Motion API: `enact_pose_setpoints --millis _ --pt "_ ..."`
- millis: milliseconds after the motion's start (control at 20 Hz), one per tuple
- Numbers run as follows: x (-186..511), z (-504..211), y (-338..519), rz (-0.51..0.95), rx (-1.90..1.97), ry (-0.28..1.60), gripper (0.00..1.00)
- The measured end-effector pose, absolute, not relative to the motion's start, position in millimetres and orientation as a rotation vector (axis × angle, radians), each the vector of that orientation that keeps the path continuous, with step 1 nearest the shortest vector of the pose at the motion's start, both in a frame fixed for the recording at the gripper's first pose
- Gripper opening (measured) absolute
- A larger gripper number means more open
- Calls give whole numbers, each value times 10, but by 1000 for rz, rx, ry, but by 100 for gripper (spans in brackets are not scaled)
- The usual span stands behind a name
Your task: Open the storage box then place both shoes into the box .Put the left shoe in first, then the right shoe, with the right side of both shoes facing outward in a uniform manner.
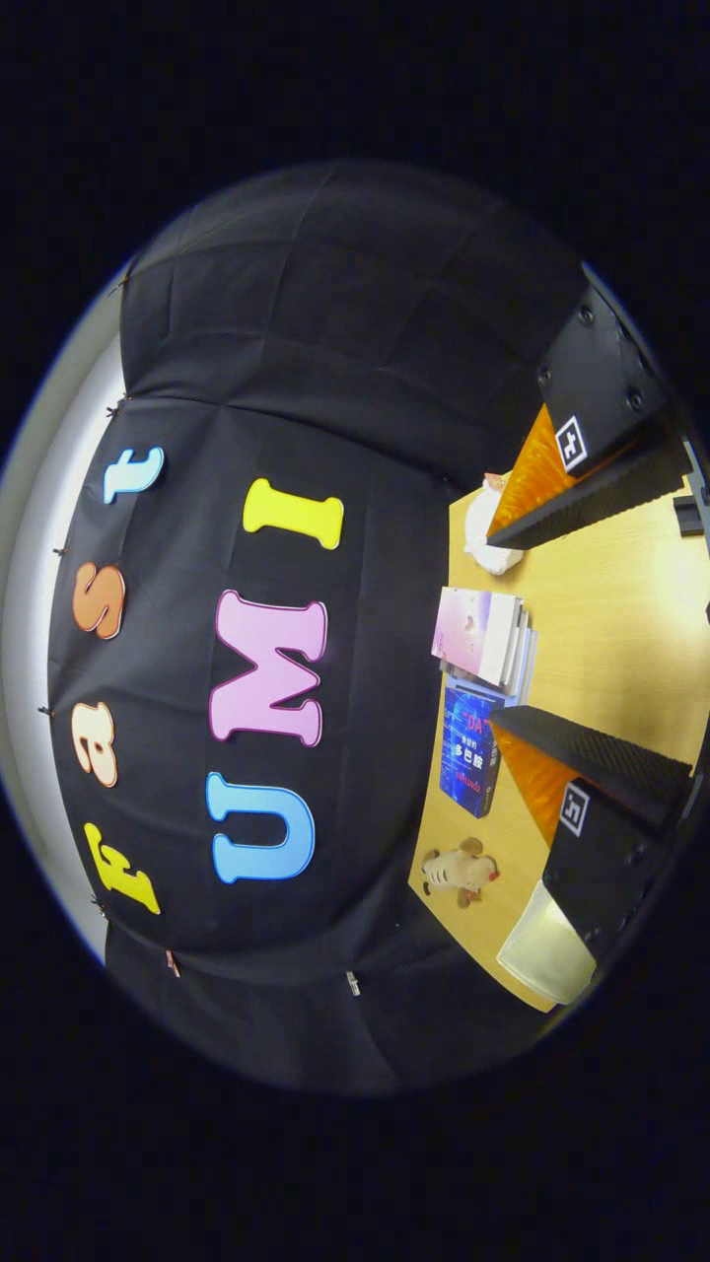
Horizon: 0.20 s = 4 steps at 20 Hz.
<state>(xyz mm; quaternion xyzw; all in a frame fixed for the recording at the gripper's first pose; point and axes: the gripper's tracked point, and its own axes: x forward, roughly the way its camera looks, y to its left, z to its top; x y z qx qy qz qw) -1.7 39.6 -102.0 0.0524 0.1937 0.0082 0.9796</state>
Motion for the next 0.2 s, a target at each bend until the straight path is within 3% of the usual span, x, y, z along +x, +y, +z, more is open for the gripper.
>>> enact_pose_setpoints --millis 200 --pt "-76 -1118 230 34 109 402 98"
